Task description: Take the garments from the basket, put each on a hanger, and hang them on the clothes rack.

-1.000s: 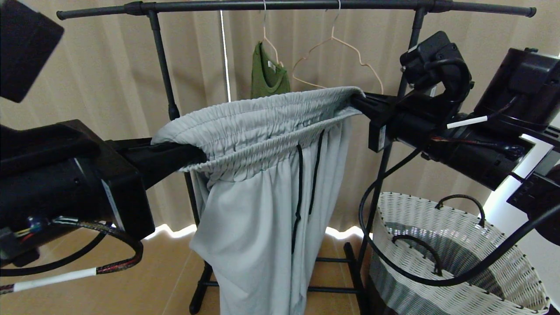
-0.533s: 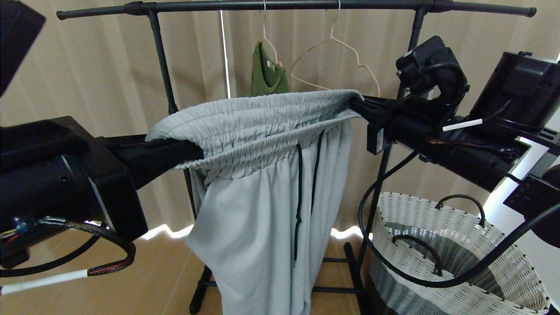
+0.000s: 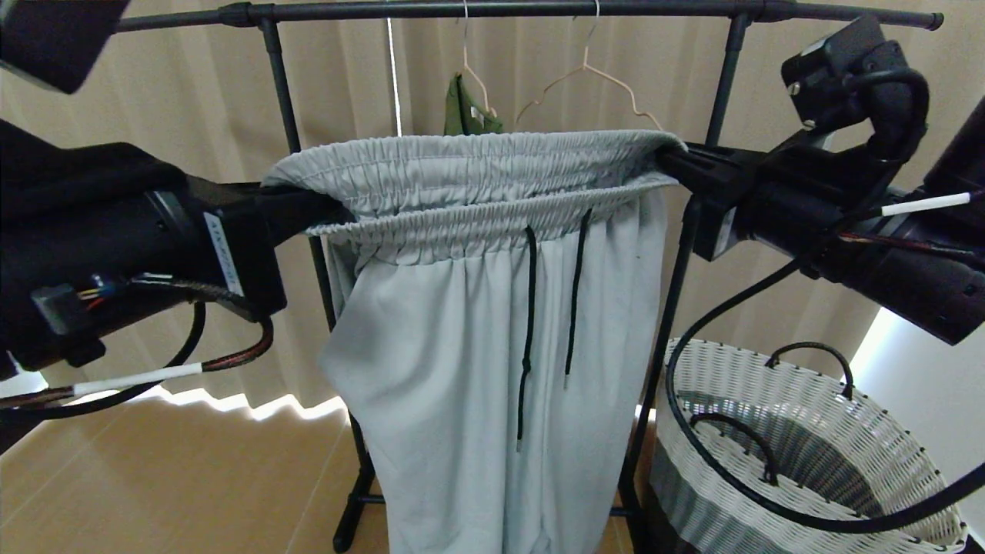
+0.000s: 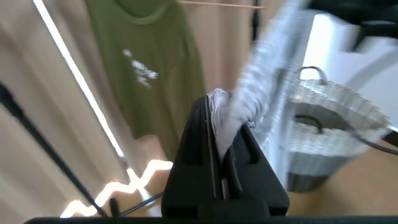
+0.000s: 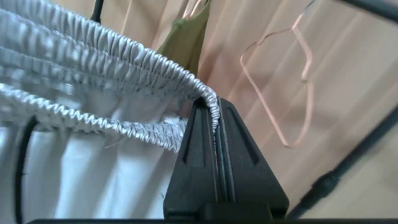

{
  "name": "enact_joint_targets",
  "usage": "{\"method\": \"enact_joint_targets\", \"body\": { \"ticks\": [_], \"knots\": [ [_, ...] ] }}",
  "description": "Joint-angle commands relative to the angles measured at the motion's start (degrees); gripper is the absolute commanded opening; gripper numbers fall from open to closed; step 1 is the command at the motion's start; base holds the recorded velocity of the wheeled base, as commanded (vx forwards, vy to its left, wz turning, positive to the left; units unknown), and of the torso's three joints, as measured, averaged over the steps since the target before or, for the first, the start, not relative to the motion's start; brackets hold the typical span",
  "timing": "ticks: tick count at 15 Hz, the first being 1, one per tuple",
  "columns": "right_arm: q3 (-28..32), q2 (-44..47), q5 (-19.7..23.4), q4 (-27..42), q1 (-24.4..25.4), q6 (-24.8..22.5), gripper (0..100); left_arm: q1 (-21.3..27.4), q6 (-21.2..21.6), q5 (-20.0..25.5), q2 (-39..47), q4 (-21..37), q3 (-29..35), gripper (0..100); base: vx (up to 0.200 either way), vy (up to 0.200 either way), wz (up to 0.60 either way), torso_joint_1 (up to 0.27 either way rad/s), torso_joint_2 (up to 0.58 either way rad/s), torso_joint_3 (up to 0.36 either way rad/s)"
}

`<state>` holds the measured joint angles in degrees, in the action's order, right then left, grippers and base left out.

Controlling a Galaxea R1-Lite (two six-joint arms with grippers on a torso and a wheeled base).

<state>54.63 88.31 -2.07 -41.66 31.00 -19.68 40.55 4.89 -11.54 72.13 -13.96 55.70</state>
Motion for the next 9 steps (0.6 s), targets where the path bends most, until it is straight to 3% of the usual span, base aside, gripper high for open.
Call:
{"method": "enact_joint_targets", "body": {
  "ticks": [1,9],
  "knots": [
    [-2.33,-4.37,0.05,0.0,0.02,-0.01,0,-1.61,-0.93,-0.23,4.51,-0.02,2.31,0,0.0,0.0,0.0,0.0,0.0,0.0],
    [-9.63,-8.42,0.49,-0.27,0.02,0.08,0,-3.9,-1.37,-2.61,10.05,-4.32,2.92,0,0.0,0.0,0.0,0.0,0.0,0.0]
  ]
}}
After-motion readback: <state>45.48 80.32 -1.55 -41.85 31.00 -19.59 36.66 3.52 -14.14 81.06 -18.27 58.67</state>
